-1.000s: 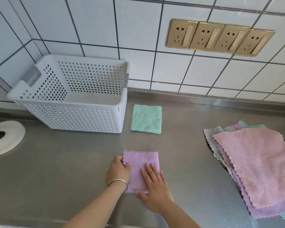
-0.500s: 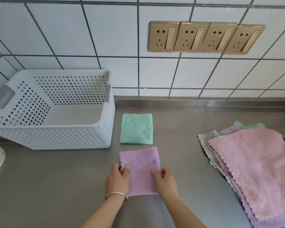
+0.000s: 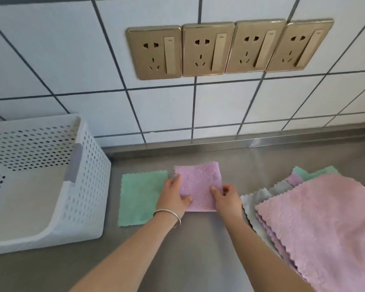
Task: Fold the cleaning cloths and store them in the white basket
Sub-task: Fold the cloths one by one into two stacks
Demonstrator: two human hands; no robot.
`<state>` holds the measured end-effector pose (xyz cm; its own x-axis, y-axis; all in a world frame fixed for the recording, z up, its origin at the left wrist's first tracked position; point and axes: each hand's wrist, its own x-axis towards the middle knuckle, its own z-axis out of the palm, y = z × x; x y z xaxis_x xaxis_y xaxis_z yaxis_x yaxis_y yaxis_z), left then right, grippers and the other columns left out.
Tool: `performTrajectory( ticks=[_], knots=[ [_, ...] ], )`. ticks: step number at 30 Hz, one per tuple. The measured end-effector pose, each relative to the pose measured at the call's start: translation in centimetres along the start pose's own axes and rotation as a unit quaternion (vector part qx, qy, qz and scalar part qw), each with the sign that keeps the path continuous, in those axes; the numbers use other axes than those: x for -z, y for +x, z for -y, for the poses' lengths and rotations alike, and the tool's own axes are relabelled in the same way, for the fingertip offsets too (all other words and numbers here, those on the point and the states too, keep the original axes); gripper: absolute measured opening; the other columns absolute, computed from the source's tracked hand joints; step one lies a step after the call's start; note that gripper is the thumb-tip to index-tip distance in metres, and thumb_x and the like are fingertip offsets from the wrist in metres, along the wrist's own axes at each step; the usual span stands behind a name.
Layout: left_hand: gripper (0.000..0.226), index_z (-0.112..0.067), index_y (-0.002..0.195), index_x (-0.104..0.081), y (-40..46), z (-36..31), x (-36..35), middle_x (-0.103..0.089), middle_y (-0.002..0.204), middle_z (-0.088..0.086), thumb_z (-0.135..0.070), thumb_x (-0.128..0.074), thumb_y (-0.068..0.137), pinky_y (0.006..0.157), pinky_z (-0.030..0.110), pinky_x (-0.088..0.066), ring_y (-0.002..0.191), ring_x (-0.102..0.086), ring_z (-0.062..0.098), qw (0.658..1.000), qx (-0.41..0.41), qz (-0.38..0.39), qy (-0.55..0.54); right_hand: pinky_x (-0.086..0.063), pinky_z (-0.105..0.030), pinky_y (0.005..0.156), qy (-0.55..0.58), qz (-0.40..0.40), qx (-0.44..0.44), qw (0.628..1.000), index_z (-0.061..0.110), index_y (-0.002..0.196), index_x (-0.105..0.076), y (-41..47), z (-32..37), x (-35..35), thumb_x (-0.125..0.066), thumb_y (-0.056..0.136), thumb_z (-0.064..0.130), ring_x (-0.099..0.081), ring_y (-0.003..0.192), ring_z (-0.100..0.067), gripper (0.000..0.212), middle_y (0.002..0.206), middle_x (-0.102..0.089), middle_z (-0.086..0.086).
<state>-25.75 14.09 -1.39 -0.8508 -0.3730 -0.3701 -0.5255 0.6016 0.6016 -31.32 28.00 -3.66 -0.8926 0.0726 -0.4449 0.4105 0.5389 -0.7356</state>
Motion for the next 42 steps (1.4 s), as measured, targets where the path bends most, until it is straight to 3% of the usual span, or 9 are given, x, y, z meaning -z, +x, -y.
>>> performTrajectory(
  ticks=[4,7,13,19,24,29,32,36,42],
  knots=[
    [0.076,-0.015,0.146,-0.016,1.2,0.5,-0.9,-0.027,0.142,0.008,-0.030,-0.060,0.086,0.103,0.026,-0.034,0.125,-0.041,0.021,0.997,0.011,0.010,0.070,-0.043,-0.030,0.072,-0.057,-0.024,0.011,0.998,0.012,0.108,-0.054,0.8,-0.2,-0.8,-0.061,0.085,0.034,-0.061,0.089,-0.027,0.033,0.089,-0.060,-0.002],
    [0.074,-0.015,0.145,-0.017,1.5,0.8,-1.2,-0.026,0.142,0.009,-0.030,-0.059,0.086,0.101,0.029,-0.038,0.122,-0.043,0.023,0.994,0.005,-0.015,0.108,-0.043,-0.032,0.075,-0.086,-0.037,0.049,0.994,0.012,0.115,-0.049,0.7,-0.2,-1.1,-0.063,0.083,0.032,-0.059,0.100,-0.029,0.040,0.107,-0.061,-0.006],
    [0.062,-0.011,0.132,-0.044,-0.6,-0.7,-1.8,-0.030,0.144,0.019,-0.024,-0.067,0.076,0.104,0.043,-0.036,0.126,-0.033,0.039,0.970,-0.052,-0.128,0.199,-0.045,-0.035,0.068,-0.147,-0.231,0.278,0.921,0.008,0.091,-0.060,-3.4,-5.9,4.4,-0.053,0.071,0.022,-0.051,0.080,-0.026,0.025,0.084,-0.062,-0.007],
    [0.045,-0.009,0.108,-0.062,-5.1,-5.2,-5.0,-0.053,0.125,0.018,-0.013,-0.074,0.065,0.082,0.044,-0.050,0.108,-0.054,0.041,0.951,-0.216,-0.095,0.200,-0.044,-0.036,0.060,-0.225,-0.328,0.177,0.900,0.009,0.078,-0.067,-7.9,-15.0,11.9,-0.045,0.074,0.030,-0.059,0.072,-0.034,0.030,0.079,-0.065,-0.009],
    [0.040,-0.017,0.123,-0.052,-8.6,-8.9,-10.5,-0.050,0.126,0.002,-0.019,-0.054,0.083,0.094,0.032,-0.042,0.116,-0.049,0.022,0.916,-0.353,0.000,0.191,-0.044,-0.036,0.057,-0.291,-0.284,0.134,0.904,0.013,0.078,-0.066,-9.1,-17.9,14.4,-0.046,0.067,0.034,-0.059,0.069,-0.034,0.031,0.078,-0.064,-0.007],
    [0.036,-0.017,0.091,-0.068,-9.3,-11.7,-14.7,-0.066,0.094,0.000,-0.009,-0.074,0.057,0.066,0.031,-0.056,0.082,-0.064,0.025,0.857,-0.449,0.059,0.247,-0.043,-0.034,0.054,-0.302,-0.234,0.124,0.916,0.018,0.074,-0.067,-8.6,-18.0,15.7,-0.056,0.064,0.037,-0.057,0.066,-0.031,0.024,0.076,-0.062,-0.003],
    [0.042,-0.031,0.074,-0.067,-9.0,-12.7,-16.1,-0.064,0.077,-0.011,-0.014,-0.082,0.038,0.053,0.022,-0.050,0.067,-0.063,0.015,0.830,-0.458,0.052,0.315,-0.041,-0.033,0.052,-0.313,-0.207,0.108,0.921,0.017,0.069,-0.063,-8.6,-18.1,16.0,-0.057,0.061,0.039,-0.055,0.063,-0.029,0.024,0.071,-0.059,-0.002],
    [0.037,-0.035,0.071,-0.069,-7.3,-12.9,-16.9,-0.065,0.073,-0.016,-0.025,-0.086,0.041,0.056,0.023,-0.049,0.064,-0.064,0.011,0.815,-0.476,0.077,0.320,-0.039,-0.034,0.049,-0.320,-0.203,0.103,0.919,0.018,0.065,-0.058,-7.9,-18.6,16.6,-0.050,0.063,0.041,-0.053,0.060,-0.026,0.025,0.068,-0.057,0.000],
    [0.026,-0.028,0.076,-0.069,-6.0,-12.3,-17.5,-0.067,0.076,-0.013,-0.032,-0.079,0.053,0.059,0.019,-0.050,0.065,-0.065,0.010,0.782,-0.524,0.061,0.332,-0.036,-0.032,0.044,-0.284,-0.232,0.095,0.925,0.015,0.053,-0.054,-7.1,-18.5,17.0,-0.044,0.068,0.020,-0.051,0.049,-0.025,0.018,0.055,-0.054,-0.001]
  ],
)
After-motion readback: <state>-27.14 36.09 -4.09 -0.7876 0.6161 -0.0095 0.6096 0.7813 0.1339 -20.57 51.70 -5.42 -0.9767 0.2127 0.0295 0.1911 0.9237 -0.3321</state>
